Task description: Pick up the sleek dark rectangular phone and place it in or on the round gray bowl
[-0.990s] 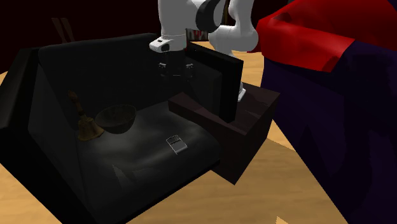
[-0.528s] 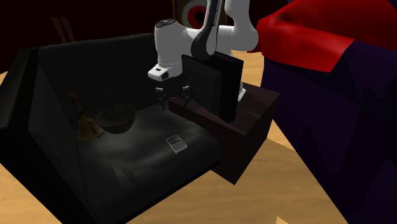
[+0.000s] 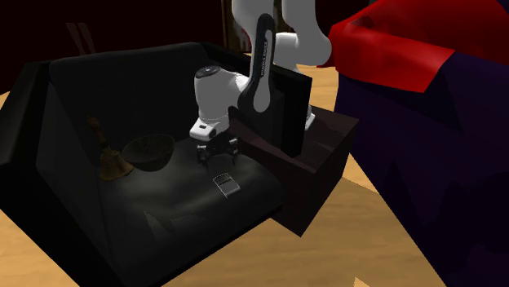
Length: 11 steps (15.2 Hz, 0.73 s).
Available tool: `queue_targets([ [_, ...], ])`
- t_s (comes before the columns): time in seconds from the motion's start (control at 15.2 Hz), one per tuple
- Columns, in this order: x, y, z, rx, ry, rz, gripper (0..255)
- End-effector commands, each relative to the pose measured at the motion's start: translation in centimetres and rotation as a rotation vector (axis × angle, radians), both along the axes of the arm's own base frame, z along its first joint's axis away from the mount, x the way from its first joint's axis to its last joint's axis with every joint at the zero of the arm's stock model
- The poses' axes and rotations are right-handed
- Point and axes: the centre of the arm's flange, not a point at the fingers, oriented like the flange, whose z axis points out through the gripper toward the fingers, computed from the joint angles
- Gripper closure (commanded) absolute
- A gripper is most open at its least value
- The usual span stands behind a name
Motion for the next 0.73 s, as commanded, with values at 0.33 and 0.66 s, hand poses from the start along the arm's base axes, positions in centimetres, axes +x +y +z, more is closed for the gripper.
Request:
queue_targets([
  [0.33, 0.1, 0.2, -4.5, 0.002, 0.0, 0.037, 0],
  [0.66, 0.1, 0.3, -5.8, 0.002, 0.0, 0.037, 0],
])
